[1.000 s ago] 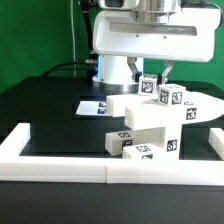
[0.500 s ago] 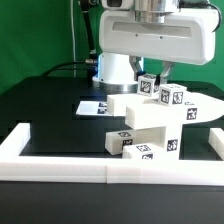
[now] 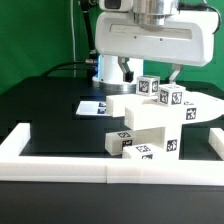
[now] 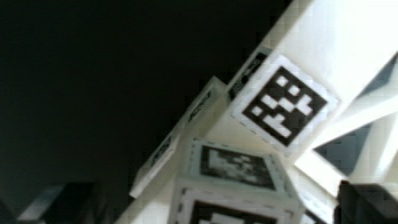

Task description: Assemble chair

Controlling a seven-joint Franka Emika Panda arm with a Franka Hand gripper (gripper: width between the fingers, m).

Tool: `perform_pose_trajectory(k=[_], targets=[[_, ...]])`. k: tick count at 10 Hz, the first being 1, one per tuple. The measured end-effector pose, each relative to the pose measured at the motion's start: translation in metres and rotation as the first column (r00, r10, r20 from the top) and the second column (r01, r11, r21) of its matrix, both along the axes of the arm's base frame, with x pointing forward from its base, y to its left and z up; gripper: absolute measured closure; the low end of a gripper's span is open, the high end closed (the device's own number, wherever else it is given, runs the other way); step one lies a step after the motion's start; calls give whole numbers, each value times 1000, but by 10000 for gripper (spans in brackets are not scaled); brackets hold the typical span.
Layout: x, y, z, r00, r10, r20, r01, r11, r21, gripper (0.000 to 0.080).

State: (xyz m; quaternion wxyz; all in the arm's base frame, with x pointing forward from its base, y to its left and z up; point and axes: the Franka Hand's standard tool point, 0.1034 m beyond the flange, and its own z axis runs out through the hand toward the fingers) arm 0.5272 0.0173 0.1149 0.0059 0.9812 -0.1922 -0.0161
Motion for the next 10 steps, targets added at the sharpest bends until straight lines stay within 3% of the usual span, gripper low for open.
perform_pose_trajectory(k=[6,10], targets=[[1,1,1,901,435,4,-435,900,14,151],[1,1,1,754,657,7,-657,753,22,151]])
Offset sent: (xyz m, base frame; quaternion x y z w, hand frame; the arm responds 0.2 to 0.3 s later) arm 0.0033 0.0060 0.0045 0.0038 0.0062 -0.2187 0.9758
